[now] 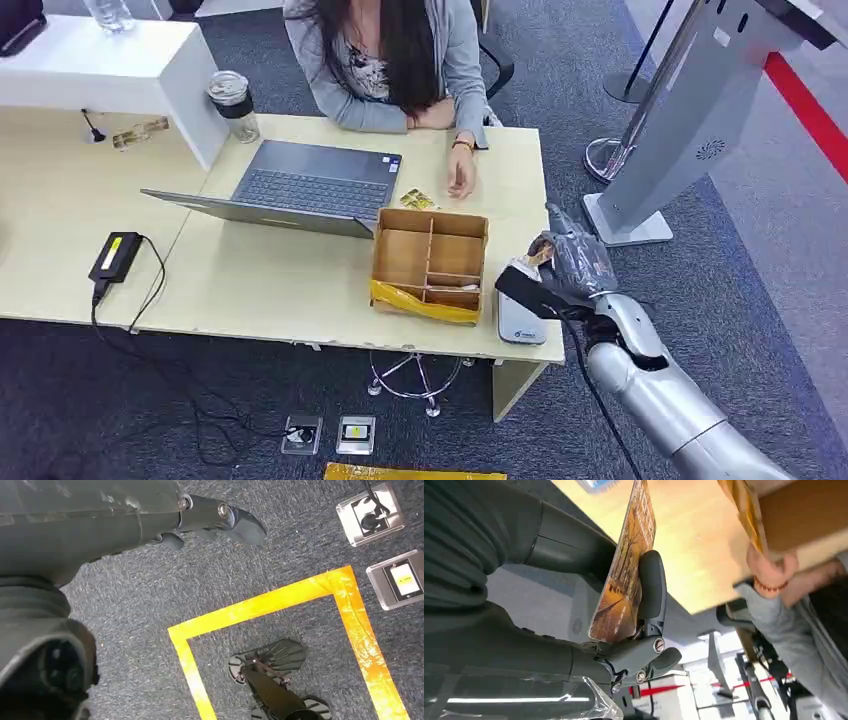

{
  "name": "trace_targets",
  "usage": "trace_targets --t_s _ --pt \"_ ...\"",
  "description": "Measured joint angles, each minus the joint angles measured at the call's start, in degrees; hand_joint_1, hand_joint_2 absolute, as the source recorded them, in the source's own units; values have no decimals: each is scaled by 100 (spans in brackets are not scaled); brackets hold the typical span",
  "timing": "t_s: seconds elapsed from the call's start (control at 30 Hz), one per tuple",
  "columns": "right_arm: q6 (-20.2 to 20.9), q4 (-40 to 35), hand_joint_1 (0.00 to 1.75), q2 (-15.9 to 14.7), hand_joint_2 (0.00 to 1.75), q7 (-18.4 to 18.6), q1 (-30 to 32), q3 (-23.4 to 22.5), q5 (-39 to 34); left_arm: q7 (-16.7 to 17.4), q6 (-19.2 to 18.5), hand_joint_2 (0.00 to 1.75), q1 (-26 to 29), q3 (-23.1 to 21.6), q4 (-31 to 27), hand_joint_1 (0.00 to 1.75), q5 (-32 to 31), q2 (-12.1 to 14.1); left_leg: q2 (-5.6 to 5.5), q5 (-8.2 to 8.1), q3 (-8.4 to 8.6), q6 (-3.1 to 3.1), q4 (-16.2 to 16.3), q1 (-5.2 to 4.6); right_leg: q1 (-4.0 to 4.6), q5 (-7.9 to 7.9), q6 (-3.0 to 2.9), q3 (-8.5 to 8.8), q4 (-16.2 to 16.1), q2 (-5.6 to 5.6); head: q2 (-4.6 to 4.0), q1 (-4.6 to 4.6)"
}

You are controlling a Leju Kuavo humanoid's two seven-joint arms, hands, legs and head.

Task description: Pass the card to the sensor for recognition and then transmit it.

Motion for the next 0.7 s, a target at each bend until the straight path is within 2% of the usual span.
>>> trace_targets --t_s 0.5,0.7 --pt "221 125 175 -44 175 -50 174 138 -232 11 11 0 3 0 0 0 24 2 2 0 -1 0 0 0 0 0 0 -1 0 3 0 0" --pt "709 520 175 -15 175 -173 84 188 -1064 15 0 0 2 0 0 0 52 -2 1 0 -2 0 0 0 0 0 0 1 1 -1 0 0"
